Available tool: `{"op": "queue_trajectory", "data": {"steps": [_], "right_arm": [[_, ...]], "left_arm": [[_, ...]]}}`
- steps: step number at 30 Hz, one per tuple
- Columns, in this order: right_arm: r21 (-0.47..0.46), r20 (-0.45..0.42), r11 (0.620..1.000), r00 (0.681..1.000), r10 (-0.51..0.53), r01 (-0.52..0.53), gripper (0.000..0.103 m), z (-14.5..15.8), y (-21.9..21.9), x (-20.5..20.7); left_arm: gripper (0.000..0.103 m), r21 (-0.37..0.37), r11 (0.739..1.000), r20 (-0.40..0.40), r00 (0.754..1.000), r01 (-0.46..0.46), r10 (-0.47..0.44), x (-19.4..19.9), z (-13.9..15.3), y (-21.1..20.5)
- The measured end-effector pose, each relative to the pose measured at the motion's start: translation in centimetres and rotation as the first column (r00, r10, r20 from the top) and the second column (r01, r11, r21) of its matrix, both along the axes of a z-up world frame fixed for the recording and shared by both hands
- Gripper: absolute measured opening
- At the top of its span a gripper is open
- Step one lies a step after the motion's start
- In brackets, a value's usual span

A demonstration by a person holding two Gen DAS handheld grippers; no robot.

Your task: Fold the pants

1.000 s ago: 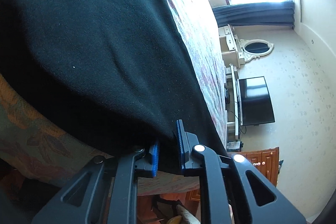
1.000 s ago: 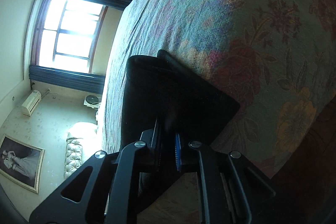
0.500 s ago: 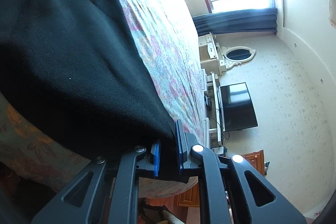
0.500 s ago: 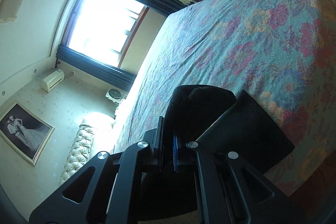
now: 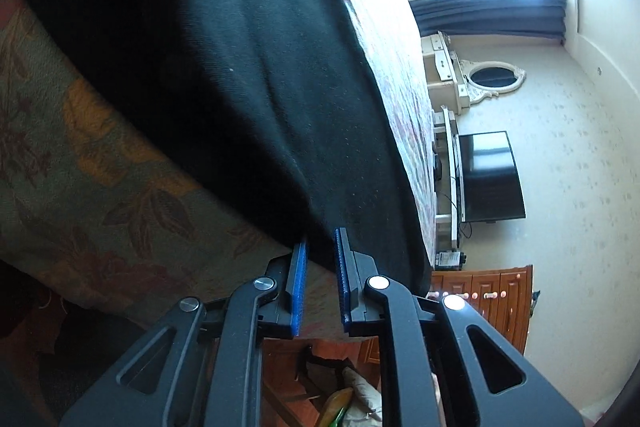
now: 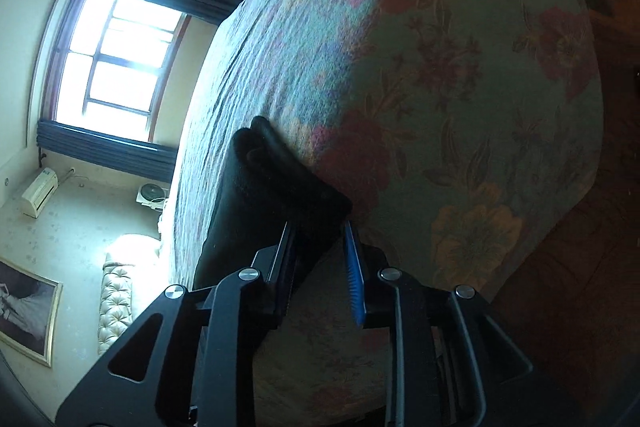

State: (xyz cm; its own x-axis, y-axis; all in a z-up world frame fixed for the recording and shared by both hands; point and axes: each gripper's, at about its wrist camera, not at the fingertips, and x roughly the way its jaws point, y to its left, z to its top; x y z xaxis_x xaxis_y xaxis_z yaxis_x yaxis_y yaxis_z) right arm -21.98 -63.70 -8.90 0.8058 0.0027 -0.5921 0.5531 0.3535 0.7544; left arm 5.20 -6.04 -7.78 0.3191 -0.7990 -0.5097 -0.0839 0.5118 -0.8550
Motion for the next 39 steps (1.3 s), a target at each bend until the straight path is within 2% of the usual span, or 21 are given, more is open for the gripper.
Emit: {"op": "queue_trajectory", "data": {"steps": [2,3,4,5,7,9,11,12,13,15,18,20,22,26,28,30,32,33,34,37,39], "right_arm": [[-0.081,-0.025,0.997,1.000,0.006,-0.008,0.026,1.9,-0.6,1.0],[-0.108,-0.044,0.994,0.999,0.029,-0.034,0.036,2.5,-1.0,1.8],[-0.127,-0.059,0.990,0.997,0.058,-0.065,0.048,2.9,-1.4,3.0],[-0.144,-0.065,0.986,0.995,0.078,-0.087,0.049,3.2,-1.8,4.2],[-0.137,-0.092,0.977,0.985,0.149,-0.161,0.054,2.8,-2.8,6.9],[-0.099,-0.100,0.971,0.973,0.209,-0.218,0.056,2.0,-3.5,9.4],[-0.064,-0.091,0.963,0.963,0.254,-0.260,0.069,1.1,-4.0,10.8],[-0.058,-0.081,0.961,0.961,0.264,-0.269,0.077,1.2,-4.1,11.3],[-0.062,-0.090,0.959,0.958,0.271,-0.277,0.079,1.5,-4.2,11.7],[-0.089,-0.126,0.938,0.938,0.324,-0.335,0.079,2.0,-3.4,12.5],[-0.101,-0.156,0.890,0.891,0.427,-0.445,0.075,2.4,-1.0,13.9],[-0.156,-0.231,0.866,0.870,0.436,-0.475,0.062,2.8,0.0,14.5],[-0.145,-0.215,0.858,0.862,0.459,-0.493,0.019,2.9,-0.1,14.8],[-0.284,-0.269,0.817,0.860,0.434,-0.502,0.018,5.0,0.8,16.0],[-0.260,-0.278,0.829,0.861,0.426,-0.495,0.020,3.8,0.5,16.1],[-0.214,-0.196,0.872,0.894,0.404,-0.441,0.024,3.3,-0.4,14.7],[-0.189,-0.130,0.920,0.937,0.324,-0.344,0.041,3.7,-1.6,12.9],[-0.177,-0.092,0.939,0.955,0.283,-0.295,0.057,4.0,-2.4,12.0],[-0.147,-0.060,0.954,0.965,0.254,-0.261,0.063,3.9,-3.1,10.9],[-0.026,0.017,0.981,0.981,0.194,-0.194,0.063,2.5,-4.1,7.8],[0.052,0.061,0.983,0.983,0.173,-0.176,0.063,1.3,-3.9,6.2]], "left_arm": [[0.026,0.022,0.999,0.027,0.998,0.049,-0.050,-0.4,0.3,-0.1],[0.030,0.038,0.996,0.033,0.997,0.075,-0.077,-0.6,0.5,-0.3],[0.030,0.048,0.993,0.038,0.994,0.104,-0.106,-1.0,0.6,-0.4],[0.030,0.055,0.990,0.043,0.990,0.129,-0.131,-1.1,0.7,-0.5],[0.030,0.061,0.982,0.075,0.981,0.176,-0.181,-1.6,1.4,-0.6],[0.030,0.074,0.976,0.146,0.966,0.203,-0.212,-2.1,2.8,-0.6],[0.031,0.122,0.973,0.233,0.947,0.198,-0.222,-2.1,4.7,-0.4],[0.036,0.140,0.974,0.276,0.937,0.180,-0.213,-2.0,5.5,0.1],[0.043,0.155,0.976,0.309,0.931,0.152,-0.194,-2.2,5.9,0.9],[0.049,0.181,0.980,0.342,0.929,0.082,-0.140,-2.0,6.3,2.6],[0.049,0.209,0.978,0.329,0.940,0.017,-0.087,-0.4,5.4,4.6],[0.049,0.215,0.977,0.307,0.949,-0.001,-0.066,0.6,4.6,5.5],[0.049,0.223,0.975,0.289,0.956,-0.015,-0.051,1.2,4.0,5.6],[0.049,0.209,0.978,0.255,0.966,-0.026,-0.029,1.5,3.1,5.8],[0.049,0.226,0.974,0.273,0.961,-0.018,-0.046,1.4,3.3,5.5],[0.049,0.249,0.969,0.283,0.957,-0.008,-0.065,1.4,3.3,5.1],[0.049,0.252,0.968,0.281,0.957,-0.003,-0.070,1.4,3.4,4.8],[0.049,0.247,0.969,0.279,0.958,0.000,-0.071,1.4,3.4,5.0],[0.050,0.239,0.971,0.276,0.958,0.004,-0.072,1.5,3.4,5.2],[0.050,0.221,0.975,0.282,0.956,0.011,-0.075,1.8,3.7,5.8],[0.050,0.207,0.978,0.295,0.953,0.007,-0.069,1.9,3.9,6.4]]}}
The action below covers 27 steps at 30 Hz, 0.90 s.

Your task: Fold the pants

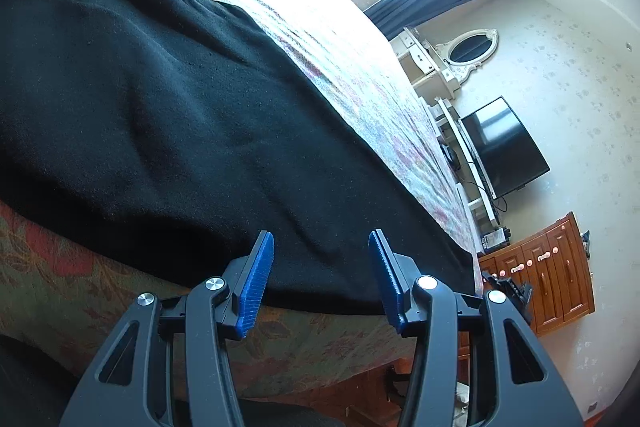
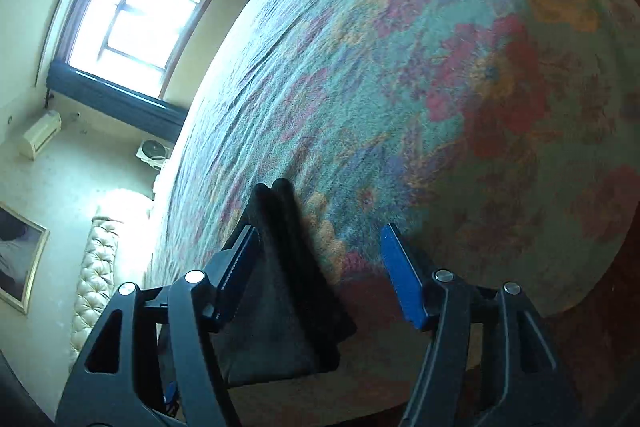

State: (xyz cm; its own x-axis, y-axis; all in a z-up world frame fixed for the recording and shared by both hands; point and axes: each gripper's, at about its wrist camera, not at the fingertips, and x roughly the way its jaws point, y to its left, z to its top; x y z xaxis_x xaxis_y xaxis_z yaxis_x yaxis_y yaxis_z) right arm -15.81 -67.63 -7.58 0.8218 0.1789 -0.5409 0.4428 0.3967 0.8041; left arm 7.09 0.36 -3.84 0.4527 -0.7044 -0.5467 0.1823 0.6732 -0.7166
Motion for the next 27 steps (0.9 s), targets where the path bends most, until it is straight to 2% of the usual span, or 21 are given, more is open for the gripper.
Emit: {"op": "queue_trajectory", "data": {"steps": [3,5,6,10,12,14,16,20,21,24,27], "right_arm": [[0.094,0.019,0.996,1.000,-0.001,0.000,0.063,-1.9,1.4,-1.6],[0.135,0.033,0.991,0.999,0.016,-0.021,0.063,-3.1,2.6,-1.7],[0.147,0.042,0.989,0.999,0.022,-0.028,0.063,-3.5,3.4,-1.5],[0.150,0.128,0.988,0.992,0.022,-0.041,0.063,-3.3,6.0,-0.4],[0.135,0.174,0.990,0.985,0.009,-0.033,0.063,-2.5,6.6,0.0],[0.119,0.185,0.993,0.983,-0.007,-0.016,0.063,-2.0,6.8,0.3],[0.101,0.133,0.995,0.990,-0.036,0.023,0.068,-2.1,6.9,0.7],[0.101,0.126,0.994,0.990,-0.058,0.045,0.069,-2.4,6.9,1.0],[0.082,0.107,0.996,0.993,-0.053,0.045,0.066,-2.3,7.1,0.8],[0.000,0.002,0.999,0.999,-0.039,0.039,0.032,-1.8,7.5,1.7],[-0.006,-0.004,0.999,0.999,-0.041,0.041,0.024,-1.2,7.8,2.1]], "left_arm": [[0.065,-0.054,0.998,0.013,1.000,-0.018,0.018,0.1,0.2,1.4],[0.068,-0.084,0.996,0.010,1.000,-0.028,0.029,0.3,0.4,2.1],[0.068,-0.089,0.996,0.009,1.000,-0.026,0.027,0.3,0.6,2.3],[0.082,-0.119,0.993,-0.019,1.000,-0.009,0.007,0.8,0.8,2.8],[0.085,-0.146,0.989,-0.062,0.998,-0.010,0.001,1.1,0.6,3.2],[0.085,-0.172,0.985,-0.088,0.996,-0.016,0.001,1.3,0.6,3.6],[0.085,-0.178,0.984,-0.084,0.996,-0.018,0.003,1.2,0.8,4.2],[0.085,-0.148,0.989,-0.053,0.999,-0.016,0.008,0.9,1.6,5.5],[0.085,-0.132,0.991,-0.049,0.999,-0.021,0.015,0.9,1.8,5.8],[0.085,-0.113,0.993,-0.046,0.998,-0.039,0.034,0.9,2.0,7.4],[0.085,-0.070,0.996,-0.038,0.997,-0.063,0.060,0.9,2.4,9.3]]}}
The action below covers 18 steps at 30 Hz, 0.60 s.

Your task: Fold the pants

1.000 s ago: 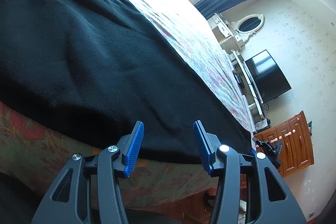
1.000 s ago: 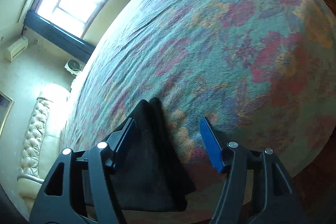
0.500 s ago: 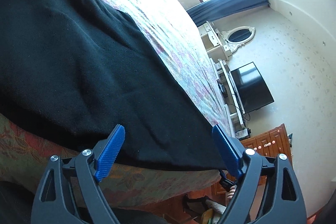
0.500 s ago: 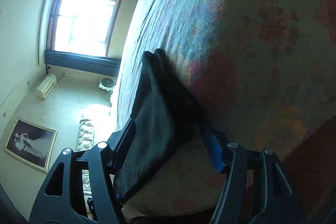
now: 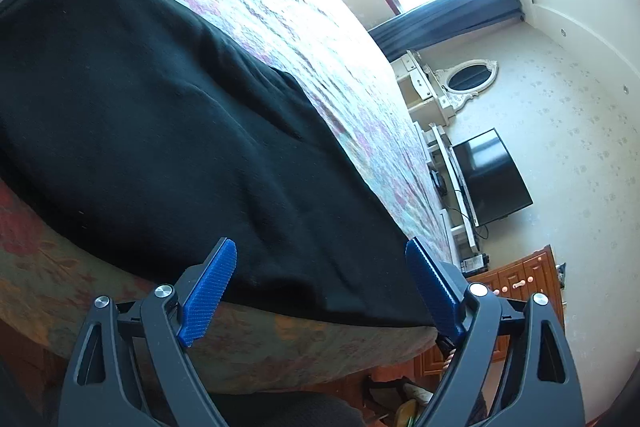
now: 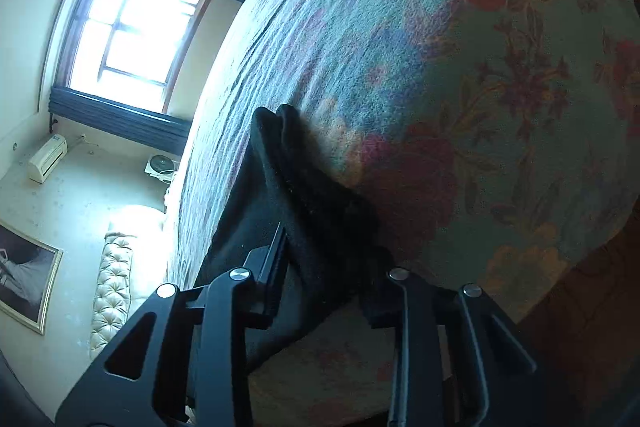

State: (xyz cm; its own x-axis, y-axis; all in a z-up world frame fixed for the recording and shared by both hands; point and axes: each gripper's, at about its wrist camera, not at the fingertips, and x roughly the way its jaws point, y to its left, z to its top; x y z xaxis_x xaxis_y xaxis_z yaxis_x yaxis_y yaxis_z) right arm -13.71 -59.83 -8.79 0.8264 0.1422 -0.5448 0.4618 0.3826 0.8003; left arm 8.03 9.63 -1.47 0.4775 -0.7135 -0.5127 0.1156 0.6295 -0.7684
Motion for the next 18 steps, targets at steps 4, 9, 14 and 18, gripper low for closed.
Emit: {"op": "queue_trajectory", "data": {"steps": [4,9,14,18], "right_arm": [[-0.035,0.026,0.999,1.000,-0.012,0.012,0.019,2.4,0.2,0.4],[-0.078,0.083,0.997,0.997,-0.009,0.015,0.013,6.6,2.0,2.5],[-0.151,0.105,0.988,0.994,0.031,-0.015,0.013,10.6,4.9,5.0],[-0.213,0.127,0.975,0.988,0.086,-0.057,0.013,13.5,7.7,6.7]], "left_arm": [[0.085,0.077,0.997,-0.007,1.000,-0.027,0.028,0.1,0.0,2.5],[0.085,0.078,0.995,-0.056,0.997,-0.056,0.061,0.2,-0.9,5.8],[0.085,0.094,0.993,-0.064,0.995,-0.065,0.071,0.3,-1.1,7.2],[0.085,0.063,0.993,-0.141,0.984,-0.103,0.111,0.1,-2.6,8.4]]}}
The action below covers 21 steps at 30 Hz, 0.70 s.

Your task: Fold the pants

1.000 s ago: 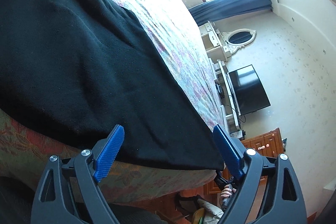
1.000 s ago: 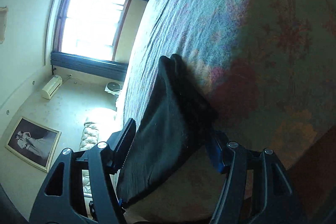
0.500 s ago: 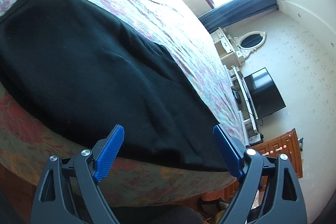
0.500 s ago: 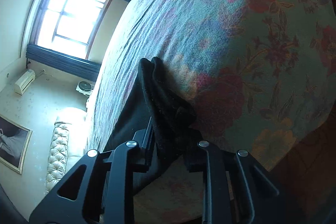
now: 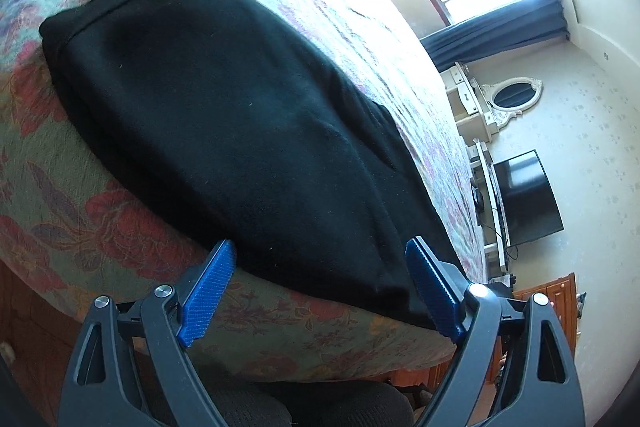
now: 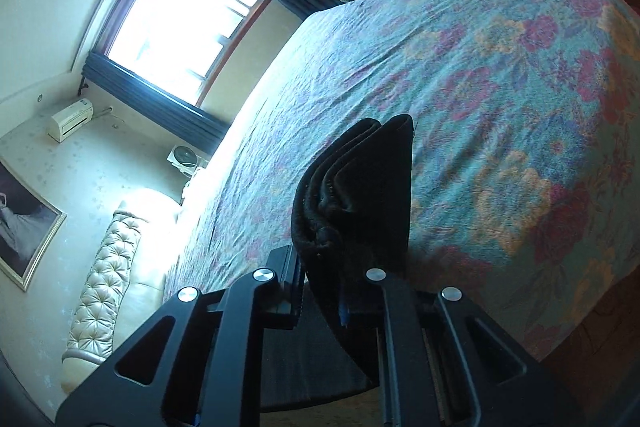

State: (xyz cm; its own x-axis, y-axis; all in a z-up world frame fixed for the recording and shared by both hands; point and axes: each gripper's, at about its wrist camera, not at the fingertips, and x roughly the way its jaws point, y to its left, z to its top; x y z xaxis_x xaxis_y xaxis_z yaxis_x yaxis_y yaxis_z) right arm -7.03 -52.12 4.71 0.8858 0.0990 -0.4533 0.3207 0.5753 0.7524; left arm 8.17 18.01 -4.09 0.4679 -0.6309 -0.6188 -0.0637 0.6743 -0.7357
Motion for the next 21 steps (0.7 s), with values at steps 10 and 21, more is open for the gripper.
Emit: {"op": "queue_trajectory", "data": {"steps": [10,21], "right_arm": [[-0.151,0.038,0.970,0.980,0.196,-0.188,0.013,6.0,10.9,5.6],[-0.207,-0.030,0.889,0.911,0.411,-0.408,0.012,4.7,26.2,12.4]], "left_arm": [[0.085,0.007,1.000,-0.006,1.000,0.006,-0.006,0.0,0.3,-0.4],[0.085,0.013,1.000,-0.002,1.000,0.015,-0.015,-0.1,0.4,-0.7]]}}
